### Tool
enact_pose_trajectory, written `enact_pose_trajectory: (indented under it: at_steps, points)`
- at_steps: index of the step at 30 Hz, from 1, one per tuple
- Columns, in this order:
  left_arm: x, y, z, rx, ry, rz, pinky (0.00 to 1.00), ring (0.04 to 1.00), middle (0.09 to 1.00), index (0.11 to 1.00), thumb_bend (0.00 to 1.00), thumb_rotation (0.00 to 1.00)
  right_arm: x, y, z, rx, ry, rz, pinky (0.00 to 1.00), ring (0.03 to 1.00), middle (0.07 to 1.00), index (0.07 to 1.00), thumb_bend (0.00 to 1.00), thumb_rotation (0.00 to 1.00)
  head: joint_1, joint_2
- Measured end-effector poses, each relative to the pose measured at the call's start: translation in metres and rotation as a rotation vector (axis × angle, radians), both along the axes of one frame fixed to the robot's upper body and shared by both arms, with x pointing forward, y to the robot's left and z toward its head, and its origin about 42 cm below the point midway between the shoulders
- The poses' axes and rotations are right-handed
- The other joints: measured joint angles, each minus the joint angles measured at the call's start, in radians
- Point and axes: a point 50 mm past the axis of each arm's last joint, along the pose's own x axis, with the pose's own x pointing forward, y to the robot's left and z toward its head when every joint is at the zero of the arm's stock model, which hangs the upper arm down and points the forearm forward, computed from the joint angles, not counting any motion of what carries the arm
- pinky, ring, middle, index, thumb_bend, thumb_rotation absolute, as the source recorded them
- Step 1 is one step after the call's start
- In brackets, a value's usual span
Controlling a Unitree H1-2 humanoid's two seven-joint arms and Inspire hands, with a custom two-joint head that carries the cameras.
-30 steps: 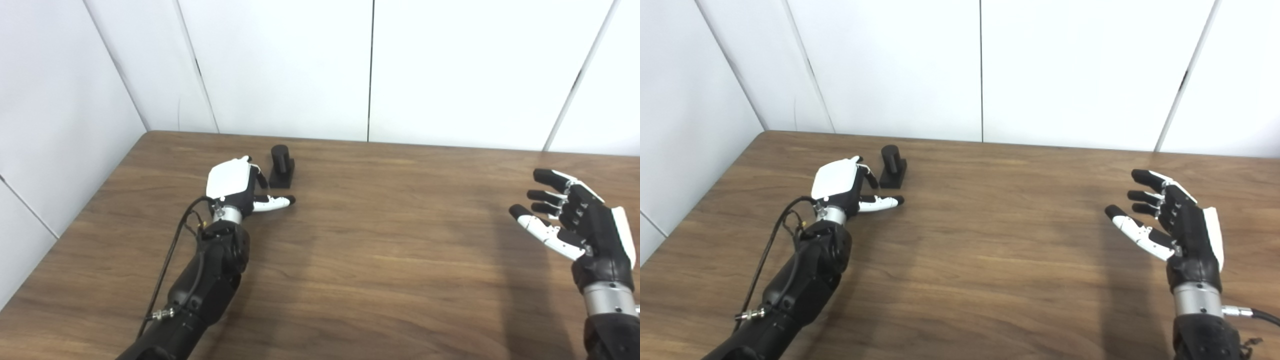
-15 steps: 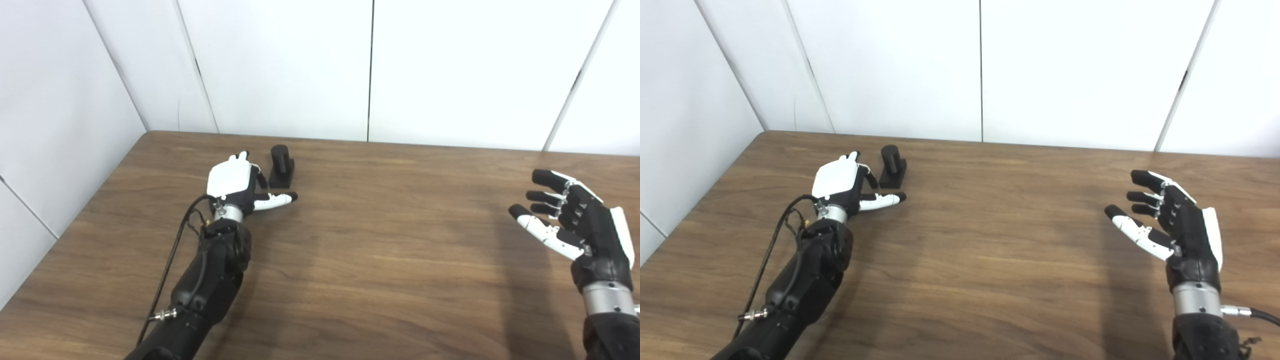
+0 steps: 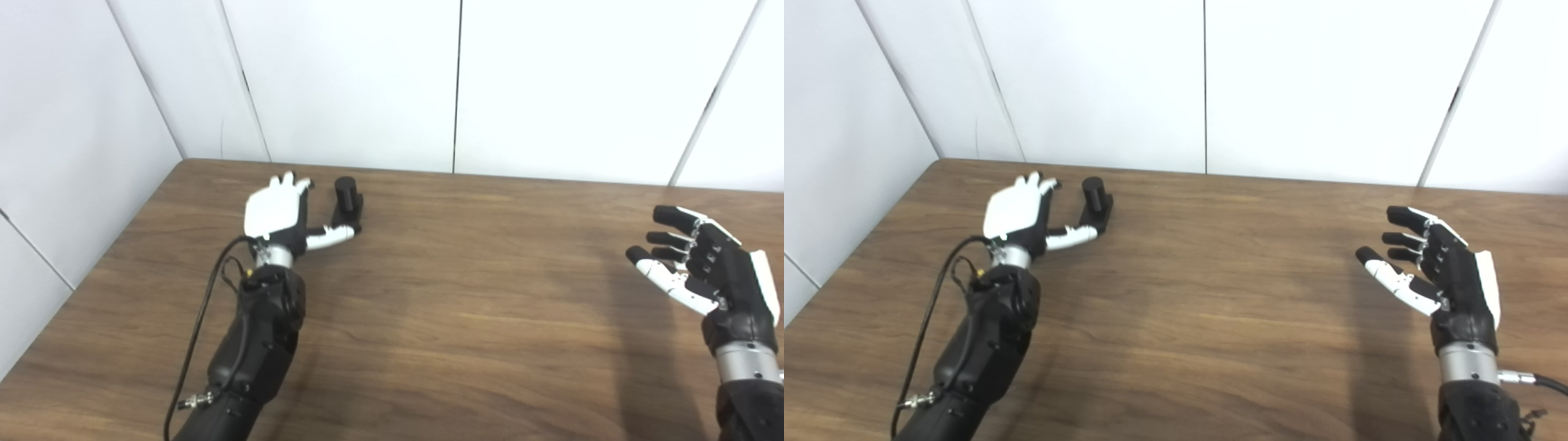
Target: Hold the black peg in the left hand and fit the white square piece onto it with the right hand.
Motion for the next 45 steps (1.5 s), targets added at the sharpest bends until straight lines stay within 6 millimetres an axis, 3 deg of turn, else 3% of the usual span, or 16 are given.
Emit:
enact_pose_trajectory:
  at_steps: [7, 16, 20, 34, 45]
  points:
    - [0.002, -0.004, 0.041, 0.017, -0.087, -0.024, 0.91, 0.997, 1.000, 0.860, 1.00, 0.73, 0.001, 0.001, -0.002, 0.002, 0.003, 0.003, 0.67, 0.707, 0.780, 0.709, 0.56, 0.15, -0.003, -0.002]
    - [0.003, -0.004, 0.041, 0.013, -0.071, -0.026, 0.89, 0.992, 1.000, 0.850, 1.00, 0.75, 0.001, 0.002, -0.001, 0.002, -0.004, 0.006, 0.65, 0.701, 0.788, 0.710, 0.56, 0.15, -0.005, 0.002]
    - [0.006, -0.003, 0.031, 0.012, -0.037, -0.020, 0.89, 0.995, 1.000, 0.854, 1.00, 0.74, 0.000, 0.002, -0.001, 0.003, -0.004, 0.006, 0.65, 0.699, 0.780, 0.708, 0.56, 0.15, -0.009, 0.002]
    - [0.037, 0.013, -0.037, -0.009, 0.099, 0.052, 0.92, 0.999, 1.000, 0.819, 1.00, 0.70, 0.000, 0.001, -0.001, 0.000, -0.006, 0.003, 0.64, 0.687, 0.766, 0.702, 0.57, 0.16, -0.018, 0.005]
    - [0.053, 0.005, -0.047, -0.020, 0.112, 0.034, 0.95, 1.000, 1.000, 0.818, 1.00, 0.67, 0.000, 0.001, -0.001, -0.004, -0.008, -0.002, 0.65, 0.687, 0.772, 0.702, 0.55, 0.16, -0.020, 0.003]
